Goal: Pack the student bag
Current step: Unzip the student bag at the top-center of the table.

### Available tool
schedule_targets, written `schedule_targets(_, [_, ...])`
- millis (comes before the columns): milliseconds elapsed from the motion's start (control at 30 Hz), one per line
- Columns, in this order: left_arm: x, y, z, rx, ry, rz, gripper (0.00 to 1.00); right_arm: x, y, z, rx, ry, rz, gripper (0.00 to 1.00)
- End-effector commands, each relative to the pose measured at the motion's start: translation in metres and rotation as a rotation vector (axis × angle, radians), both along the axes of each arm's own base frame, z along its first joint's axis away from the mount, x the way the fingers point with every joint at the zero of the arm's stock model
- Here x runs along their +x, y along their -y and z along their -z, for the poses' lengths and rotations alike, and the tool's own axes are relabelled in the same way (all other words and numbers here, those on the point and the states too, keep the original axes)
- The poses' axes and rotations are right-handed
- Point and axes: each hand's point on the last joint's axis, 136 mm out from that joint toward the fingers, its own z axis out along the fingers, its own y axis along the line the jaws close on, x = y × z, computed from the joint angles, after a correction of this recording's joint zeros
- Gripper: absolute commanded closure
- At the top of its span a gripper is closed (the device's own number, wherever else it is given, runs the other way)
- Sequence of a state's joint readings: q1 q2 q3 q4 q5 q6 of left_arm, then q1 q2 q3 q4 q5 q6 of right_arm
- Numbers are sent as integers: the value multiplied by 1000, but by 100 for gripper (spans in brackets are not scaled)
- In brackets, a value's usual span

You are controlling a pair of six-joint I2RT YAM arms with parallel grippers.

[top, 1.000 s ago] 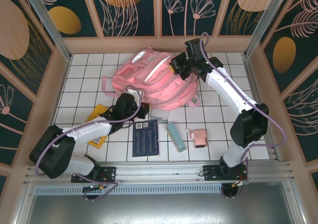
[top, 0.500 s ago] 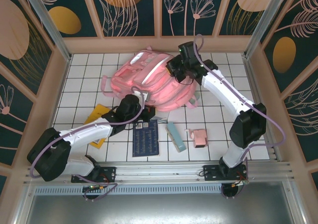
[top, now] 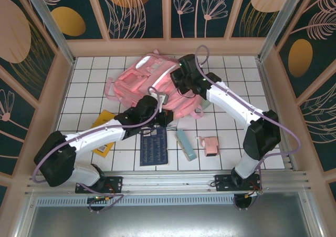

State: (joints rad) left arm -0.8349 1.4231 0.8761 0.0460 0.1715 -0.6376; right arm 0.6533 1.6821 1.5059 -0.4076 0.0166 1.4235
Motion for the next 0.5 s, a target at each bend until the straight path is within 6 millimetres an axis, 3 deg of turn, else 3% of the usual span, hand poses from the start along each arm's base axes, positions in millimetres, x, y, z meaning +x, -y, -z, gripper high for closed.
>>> schedule_targets(0, [-2,25,-29,-77,15,37,92,-11,-24,-18,79,38,-29,100])
schedule_targets(200, [-1,32,-22,-83,-30,17,91,-17,-34,-11,66,36,-30,100])
schedule_targets(233, [2,37,-31,-101,-21,16,89,-19,-36,-10,66,35,-32,100])
schedule_targets(333, [6,45,-36,-116,-24,25,86,-24,-44,-11,75,38,-39,100])
schedule_targets(467, [7,48,-37,-124,-21,32,74,-27,-40,-12,69,44,-18,100])
